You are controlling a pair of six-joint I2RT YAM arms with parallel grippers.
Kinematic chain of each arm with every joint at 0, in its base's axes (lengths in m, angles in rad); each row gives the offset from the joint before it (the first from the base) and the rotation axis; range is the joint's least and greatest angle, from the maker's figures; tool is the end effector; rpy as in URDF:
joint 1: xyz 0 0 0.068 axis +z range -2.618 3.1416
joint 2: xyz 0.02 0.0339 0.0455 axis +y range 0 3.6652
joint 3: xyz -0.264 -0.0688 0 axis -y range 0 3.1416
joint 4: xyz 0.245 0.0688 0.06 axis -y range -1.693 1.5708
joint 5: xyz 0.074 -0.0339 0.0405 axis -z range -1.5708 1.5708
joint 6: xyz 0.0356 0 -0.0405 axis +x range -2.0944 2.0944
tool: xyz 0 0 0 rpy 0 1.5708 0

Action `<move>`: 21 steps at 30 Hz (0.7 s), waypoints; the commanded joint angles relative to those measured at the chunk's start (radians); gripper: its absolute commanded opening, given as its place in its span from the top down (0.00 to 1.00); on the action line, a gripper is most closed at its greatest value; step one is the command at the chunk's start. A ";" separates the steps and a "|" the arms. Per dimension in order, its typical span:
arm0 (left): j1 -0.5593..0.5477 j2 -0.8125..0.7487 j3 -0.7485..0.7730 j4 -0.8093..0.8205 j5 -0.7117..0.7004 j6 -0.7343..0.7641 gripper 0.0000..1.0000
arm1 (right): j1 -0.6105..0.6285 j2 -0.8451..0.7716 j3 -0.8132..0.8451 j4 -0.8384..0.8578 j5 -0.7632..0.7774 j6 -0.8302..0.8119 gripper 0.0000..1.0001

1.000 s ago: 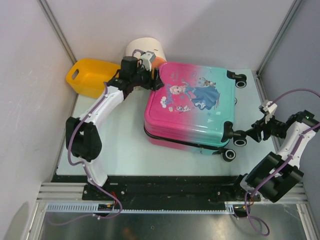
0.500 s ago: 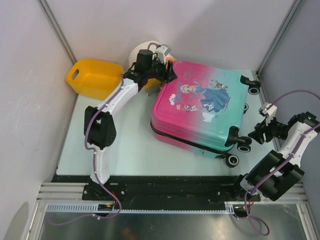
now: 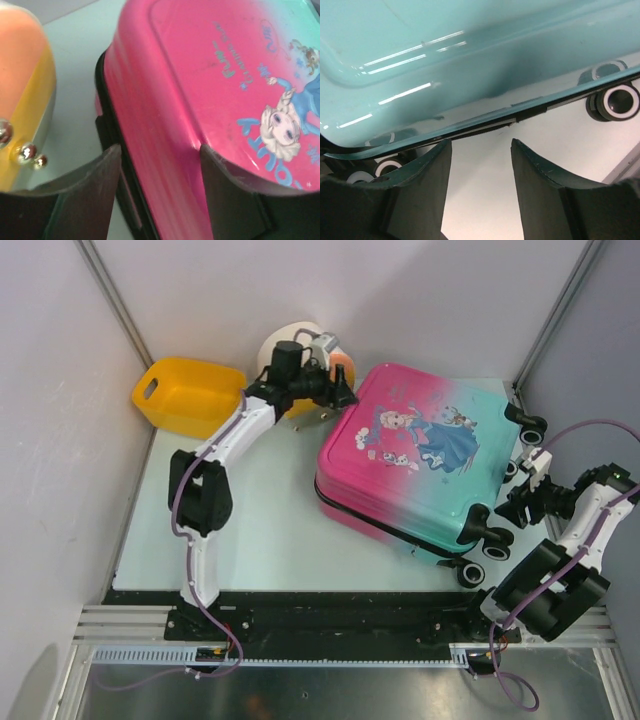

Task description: Open, take out, and arrange the luggage

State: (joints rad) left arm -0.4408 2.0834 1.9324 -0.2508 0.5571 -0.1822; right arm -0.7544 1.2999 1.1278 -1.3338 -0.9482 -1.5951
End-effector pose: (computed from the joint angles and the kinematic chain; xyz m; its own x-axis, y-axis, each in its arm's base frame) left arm 0.4411 -0.2289 0.3253 -0.4932 0.0626 -0.8677 0.7249 0.5810 -0.3701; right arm 0.1708 -0.1208 0.2905 -0.3432 -0.4775 -0.8088 -0.7357 0.6720 -0.0845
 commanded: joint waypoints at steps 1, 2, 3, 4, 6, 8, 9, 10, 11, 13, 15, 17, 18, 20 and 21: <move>0.138 -0.010 -0.065 -0.070 0.017 0.001 0.33 | 0.041 0.009 -0.013 -0.180 -0.040 -0.028 0.44; 0.175 -0.005 -0.072 -0.070 -0.009 0.010 0.33 | 0.068 0.010 -0.017 -0.182 -0.043 -0.028 0.44; 0.197 0.000 -0.076 -0.070 -0.025 0.015 0.33 | 0.087 0.010 -0.020 -0.180 -0.046 -0.025 0.45; 0.220 0.010 -0.072 -0.068 -0.040 0.018 0.33 | 0.104 0.012 -0.022 -0.182 -0.047 -0.022 0.44; 0.281 0.018 -0.053 -0.070 -0.101 0.033 0.33 | 0.151 0.007 -0.026 -0.180 -0.057 -0.011 0.45; 0.330 0.024 -0.035 -0.070 -0.128 0.043 0.32 | 0.200 0.004 -0.033 -0.182 -0.069 -0.005 0.45; 0.342 0.024 -0.020 -0.068 -0.144 0.041 0.31 | 0.219 0.002 -0.036 -0.182 -0.072 0.000 0.45; 0.365 0.017 -0.012 -0.070 -0.138 0.041 0.30 | 0.239 0.001 -0.037 -0.182 -0.073 0.009 0.44; 0.372 0.007 -0.007 -0.070 -0.123 0.041 0.30 | 0.256 -0.002 -0.039 -0.182 -0.086 0.015 0.45; 0.378 -0.022 -0.021 -0.070 -0.068 0.047 0.28 | 0.308 -0.008 -0.046 -0.183 -0.104 0.024 0.44; 0.376 -0.097 -0.079 -0.070 0.010 0.047 0.26 | 0.380 -0.011 -0.051 -0.183 -0.132 0.030 0.44; 0.370 -0.193 -0.130 -0.070 0.038 0.049 0.23 | 0.435 -0.020 -0.056 -0.159 -0.170 0.084 0.44; 0.370 -0.230 -0.188 -0.068 0.058 0.046 0.22 | 0.488 -0.028 -0.057 -0.134 -0.182 0.133 0.44; 0.370 -0.298 -0.257 -0.070 0.073 0.046 0.19 | 0.542 -0.059 -0.062 -0.039 -0.216 0.261 0.43; 0.370 -0.371 -0.332 -0.070 0.076 0.058 0.18 | 0.565 -0.068 -0.062 -0.009 -0.227 0.296 0.43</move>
State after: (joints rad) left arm -0.0528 1.9583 1.7264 -0.3397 0.5400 -0.1631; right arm -0.3180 1.2804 1.0863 -1.3159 -0.9489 -1.4830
